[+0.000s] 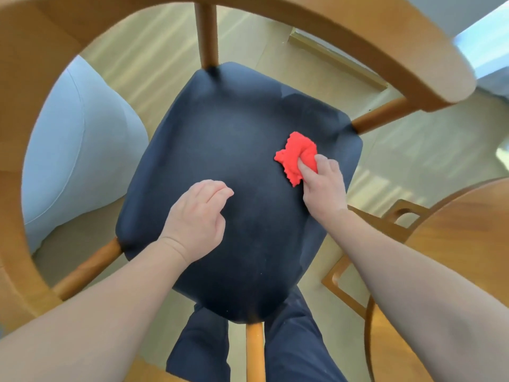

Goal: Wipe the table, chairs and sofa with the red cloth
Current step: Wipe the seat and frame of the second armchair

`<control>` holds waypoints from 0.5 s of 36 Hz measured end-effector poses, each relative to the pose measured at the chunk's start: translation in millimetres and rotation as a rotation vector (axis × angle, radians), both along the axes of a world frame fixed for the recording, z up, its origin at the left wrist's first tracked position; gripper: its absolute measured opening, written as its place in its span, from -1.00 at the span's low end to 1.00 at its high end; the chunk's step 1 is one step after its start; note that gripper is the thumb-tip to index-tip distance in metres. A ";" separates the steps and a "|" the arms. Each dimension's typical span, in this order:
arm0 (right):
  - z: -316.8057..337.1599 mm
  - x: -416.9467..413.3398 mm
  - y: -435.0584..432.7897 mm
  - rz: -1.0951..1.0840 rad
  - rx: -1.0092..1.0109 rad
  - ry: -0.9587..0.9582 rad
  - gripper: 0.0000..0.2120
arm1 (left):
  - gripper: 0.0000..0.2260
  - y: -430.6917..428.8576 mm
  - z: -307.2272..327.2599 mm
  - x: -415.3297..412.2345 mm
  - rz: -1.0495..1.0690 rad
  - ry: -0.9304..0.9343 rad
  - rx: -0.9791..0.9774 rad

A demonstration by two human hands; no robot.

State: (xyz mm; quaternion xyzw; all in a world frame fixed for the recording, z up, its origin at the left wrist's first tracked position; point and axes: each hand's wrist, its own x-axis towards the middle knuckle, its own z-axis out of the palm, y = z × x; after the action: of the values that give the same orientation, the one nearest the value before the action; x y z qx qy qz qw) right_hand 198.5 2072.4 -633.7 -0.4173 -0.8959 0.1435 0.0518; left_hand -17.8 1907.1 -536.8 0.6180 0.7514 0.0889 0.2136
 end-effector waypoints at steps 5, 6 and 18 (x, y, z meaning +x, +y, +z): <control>1.7 5.0 -41.7 0.034 -0.021 -0.010 -0.55 | -0.61 6.7 -0.2 7.5 -0.059 -0.015 0.028; 1.4 7.2 -51.0 0.053 -0.024 -0.006 -0.56 | -0.62 7.0 -0.2 8.7 -0.068 -0.013 0.030; 5.8 32.0 -23.8 -0.024 0.001 -0.024 -0.58 | -0.61 17.6 -2.3 22.0 -0.121 -0.019 0.005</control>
State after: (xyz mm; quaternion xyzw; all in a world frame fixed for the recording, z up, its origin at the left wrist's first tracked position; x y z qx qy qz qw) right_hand 230.5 2048.6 -627.9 -0.4298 -0.8913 0.1376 0.0431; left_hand 4.2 1924.7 -539.1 0.6621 0.7102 0.0836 0.2242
